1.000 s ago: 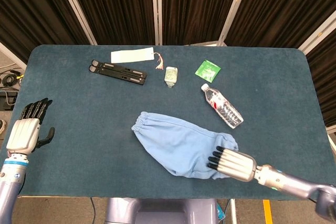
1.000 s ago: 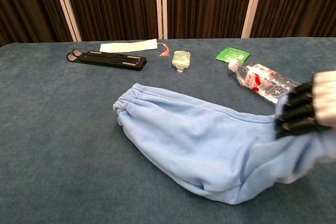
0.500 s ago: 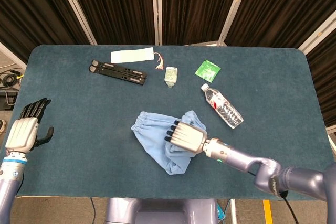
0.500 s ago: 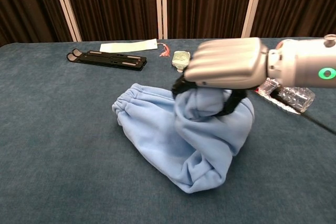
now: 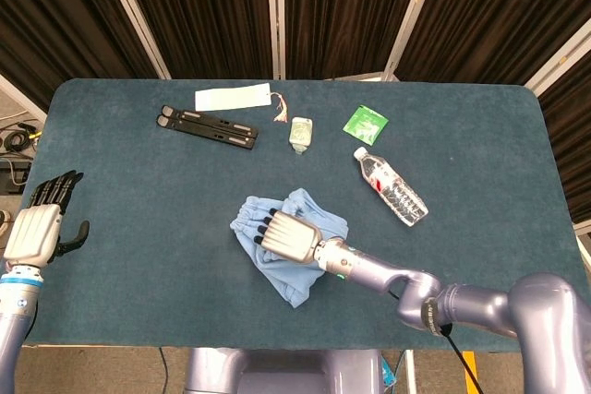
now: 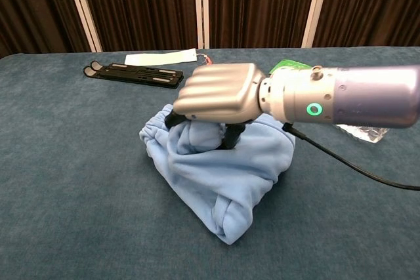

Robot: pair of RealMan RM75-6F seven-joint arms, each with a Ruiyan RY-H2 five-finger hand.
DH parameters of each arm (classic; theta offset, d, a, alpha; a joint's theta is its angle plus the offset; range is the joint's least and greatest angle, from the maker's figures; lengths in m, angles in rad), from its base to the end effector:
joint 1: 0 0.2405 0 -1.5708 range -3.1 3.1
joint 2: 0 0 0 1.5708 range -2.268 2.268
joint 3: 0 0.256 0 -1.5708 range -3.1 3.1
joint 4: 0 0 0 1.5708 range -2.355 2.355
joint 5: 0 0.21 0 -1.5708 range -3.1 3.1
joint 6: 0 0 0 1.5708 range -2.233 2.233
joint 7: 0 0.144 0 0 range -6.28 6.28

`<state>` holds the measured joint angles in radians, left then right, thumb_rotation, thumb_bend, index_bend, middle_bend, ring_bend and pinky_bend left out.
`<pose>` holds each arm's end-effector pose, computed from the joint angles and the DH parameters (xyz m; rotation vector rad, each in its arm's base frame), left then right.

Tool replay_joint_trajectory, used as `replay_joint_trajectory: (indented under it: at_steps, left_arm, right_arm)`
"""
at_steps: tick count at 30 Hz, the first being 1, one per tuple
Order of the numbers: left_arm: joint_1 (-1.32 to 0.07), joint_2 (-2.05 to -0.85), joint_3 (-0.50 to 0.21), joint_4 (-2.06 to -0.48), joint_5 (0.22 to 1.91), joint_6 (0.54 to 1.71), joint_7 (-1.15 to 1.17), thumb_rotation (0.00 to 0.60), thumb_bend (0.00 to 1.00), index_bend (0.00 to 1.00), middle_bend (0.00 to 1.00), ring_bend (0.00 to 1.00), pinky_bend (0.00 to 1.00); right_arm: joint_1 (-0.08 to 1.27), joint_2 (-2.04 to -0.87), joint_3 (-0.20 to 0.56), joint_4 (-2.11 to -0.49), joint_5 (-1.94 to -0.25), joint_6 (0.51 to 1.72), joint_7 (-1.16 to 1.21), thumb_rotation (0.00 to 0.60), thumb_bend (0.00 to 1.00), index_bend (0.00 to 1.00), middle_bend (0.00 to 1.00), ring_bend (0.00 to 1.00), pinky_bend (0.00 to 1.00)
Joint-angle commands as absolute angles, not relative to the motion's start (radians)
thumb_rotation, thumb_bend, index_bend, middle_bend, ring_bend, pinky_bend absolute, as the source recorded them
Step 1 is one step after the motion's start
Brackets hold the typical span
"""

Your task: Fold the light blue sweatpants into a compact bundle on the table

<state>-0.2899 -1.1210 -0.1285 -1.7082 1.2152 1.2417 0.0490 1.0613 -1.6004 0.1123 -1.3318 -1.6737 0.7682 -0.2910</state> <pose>-0.2863 0.2525 0.1389 -1.3670 -1.0959 -0.8848 -0.0355 -0.3369 -0.0628 2.4759 -0.0498 0.9661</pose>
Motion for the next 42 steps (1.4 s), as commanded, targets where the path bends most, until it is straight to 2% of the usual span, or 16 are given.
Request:
replay_joint_trajectory:
  at_steps: [1, 2, 3, 5, 9, 14, 17, 18, 20, 22, 24, 27, 30, 37, 42]
  left_arm:
    - [-0.29, -1.12, -0.129, -1.708, 1.215, 1.24, 0.047, 0.6, 0.53, 0.0, 0.0, 0.0, 0.0]
    - [-0.29, -1.12, -0.128, -1.708, 1.216, 1.239, 0.047, 0.6, 0.53, 0.0, 0.0, 0.0, 0.0]
    - [-0.29, -1.119, -0.128, -1.707, 1.217, 1.238, 0.046, 0.6, 0.53, 0.0, 0.0, 0.0, 0.0]
    - [-0.29, -1.119, -0.128, -1.707, 1.219, 1.239, 0.045, 0.6, 0.53, 0.0, 0.0, 0.0, 0.0]
    - [-0.29, -1.12, -0.126, -1.706, 1.22, 1.235, 0.044, 0.6, 0.52, 0.0, 0.0, 0.0, 0.0]
    - [-0.289, -1.12, -0.125, -1.71, 1.226, 1.237, 0.046, 0.6, 0.52, 0.0, 0.0, 0.0, 0.0]
    - [-0.288, -1.12, -0.124, -1.713, 1.228, 1.24, 0.049, 0.6, 0.52, 0.0, 0.0, 0.0, 0.0]
    - [-0.288, -1.12, -0.124, -1.714, 1.229, 1.241, 0.049, 0.6, 0.53, 0.0, 0.0, 0.0, 0.0]
    - [-0.287, -1.12, -0.123, -1.717, 1.231, 1.242, 0.051, 0.6, 0.53, 0.0, 0.0, 0.0, 0.0]
    - [-0.287, -1.119, -0.122, -1.718, 1.23, 1.242, 0.053, 0.6, 0.53, 0.0, 0.0, 0.0, 0.0]
    - [-0.286, -1.118, -0.122, -1.721, 1.231, 1.242, 0.054, 0.6, 0.53, 0.0, 0.0, 0.0, 0.0]
    - [-0.286, -1.118, -0.121, -1.723, 1.232, 1.242, 0.058, 0.6, 0.53, 0.0, 0.0, 0.0, 0.0]
    - [-0.287, -1.118, -0.119, -1.725, 1.236, 1.241, 0.059, 0.6, 0.53, 0.0, 0.0, 0.0, 0.0]
    - [-0.289, -1.121, -0.118, -1.731, 1.239, 1.239, 0.068, 0.6, 0.53, 0.0, 0.0, 0.0, 0.0]
    - [-0.292, -1.124, -0.119, -1.724, 1.231, 1.235, 0.072, 0.6, 0.53, 0.0, 0.0, 0.0, 0.0]
  right_arm:
    - [1.066, -1.622, 0.112, -1.316, -1.677, 0.786, -0.3, 0.6, 0.1, 0.26, 0.22, 0.2, 0.22]
    - [1.061, -1.632, 0.114, -1.309, -1.676, 0.801, -0.302, 0.6, 0.02, 0.16, 0.11, 0.1, 0.14]
    - [1.047, -1.651, 0.12, -1.297, -1.669, 0.834, -0.309, 0.6, 0.0, 0.08, 0.03, 0.03, 0.07]
    - [1.031, -1.671, 0.128, -1.292, -1.661, 0.874, -0.314, 0.6, 0.0, 0.01, 0.0, 0.0, 0.03]
    - [0.996, -1.69, 0.139, -1.294, -1.696, 1.012, -0.276, 0.6, 0.0, 0.0, 0.0, 0.0, 0.02]
    - [0.961, -1.668, 0.13, -1.308, -1.713, 1.096, -0.232, 0.6, 0.0, 0.0, 0.0, 0.0, 0.02]
    - [0.945, -1.645, 0.122, -1.328, -1.713, 1.117, -0.212, 0.6, 0.02, 0.02, 0.03, 0.0, 0.03]
    - [0.936, -1.631, 0.117, -1.34, -1.715, 1.127, -0.196, 0.6, 0.05, 0.03, 0.05, 0.01, 0.05]
    - [0.919, -1.599, 0.105, -1.368, -1.717, 1.146, -0.161, 0.6, 0.21, 0.08, 0.1, 0.04, 0.12]
    - [0.9, -1.575, 0.097, -1.393, -1.712, 1.163, -0.131, 0.6, 0.33, 0.13, 0.14, 0.1, 0.2]
    - [0.87, -1.551, 0.087, -1.42, -1.696, 1.183, -0.105, 0.6, 0.4, 0.2, 0.21, 0.18, 0.28]
    - [0.828, -1.51, 0.059, -1.453, -1.687, 1.205, -0.071, 0.6, 0.43, 0.31, 0.32, 0.28, 0.35]
    - [0.799, -1.476, 0.029, -1.474, -1.689, 1.212, -0.047, 0.6, 0.47, 0.36, 0.37, 0.33, 0.4]
    - [0.763, -1.453, -0.008, -1.482, -1.676, 1.184, -0.026, 0.6, 0.55, 0.42, 0.43, 0.39, 0.46]
    - [0.797, -1.518, 0.013, -1.432, -1.636, 1.088, -0.011, 0.6, 0.58, 0.43, 0.43, 0.39, 0.46]
